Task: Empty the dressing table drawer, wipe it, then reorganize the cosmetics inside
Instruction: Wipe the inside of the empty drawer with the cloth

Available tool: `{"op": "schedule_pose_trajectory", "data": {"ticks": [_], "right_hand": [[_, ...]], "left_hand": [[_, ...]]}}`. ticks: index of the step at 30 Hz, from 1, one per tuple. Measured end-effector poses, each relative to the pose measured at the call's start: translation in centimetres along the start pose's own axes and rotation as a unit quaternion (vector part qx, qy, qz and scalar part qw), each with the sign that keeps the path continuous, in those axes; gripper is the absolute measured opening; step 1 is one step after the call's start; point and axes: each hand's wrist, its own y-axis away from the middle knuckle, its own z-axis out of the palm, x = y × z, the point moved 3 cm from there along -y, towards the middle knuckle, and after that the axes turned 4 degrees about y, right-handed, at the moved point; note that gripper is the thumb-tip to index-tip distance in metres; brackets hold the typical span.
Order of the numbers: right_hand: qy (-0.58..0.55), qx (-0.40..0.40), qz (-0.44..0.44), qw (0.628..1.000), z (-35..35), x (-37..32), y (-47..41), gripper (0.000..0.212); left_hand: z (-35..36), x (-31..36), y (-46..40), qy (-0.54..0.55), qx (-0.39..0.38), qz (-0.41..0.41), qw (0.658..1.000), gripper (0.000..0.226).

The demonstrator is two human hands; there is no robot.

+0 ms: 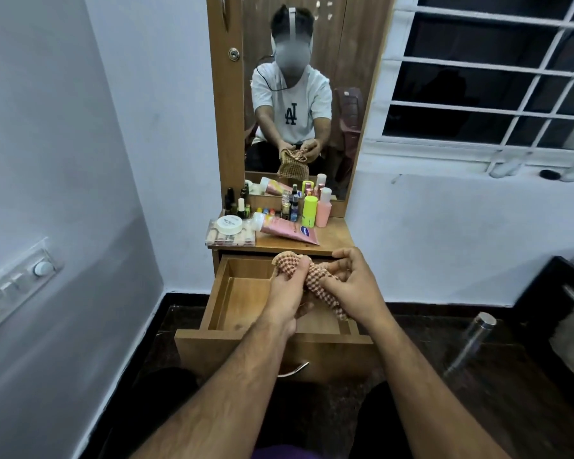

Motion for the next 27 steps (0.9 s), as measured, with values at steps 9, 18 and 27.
{"op": "schedule_pose_trajectory", "data": {"ticks": [9, 18, 27], "right_hand": [[0.012, -0.034, 0.052, 0.998, 0.4, 1.9, -0.3, 0.022], [-0.188, -0.035, 0.178, 0.965, -1.1, 1.7, -0.7, 0.015], [-0.171, -0.166, 0.098, 0.966, -1.7, 1.2, -0.7, 0.027]], "left_hand": [[0.4, 1.9, 0.4, -0.133, -0.056, 0.023, 0.989, 0.079], [-1.0, 2.0, 0.5, -0.159, -0.051, 0.073, 0.983, 0.041], [-2.0, 1.1, -1.4, -0.114, 0.063, 0.022, 0.991, 0.072]]}}
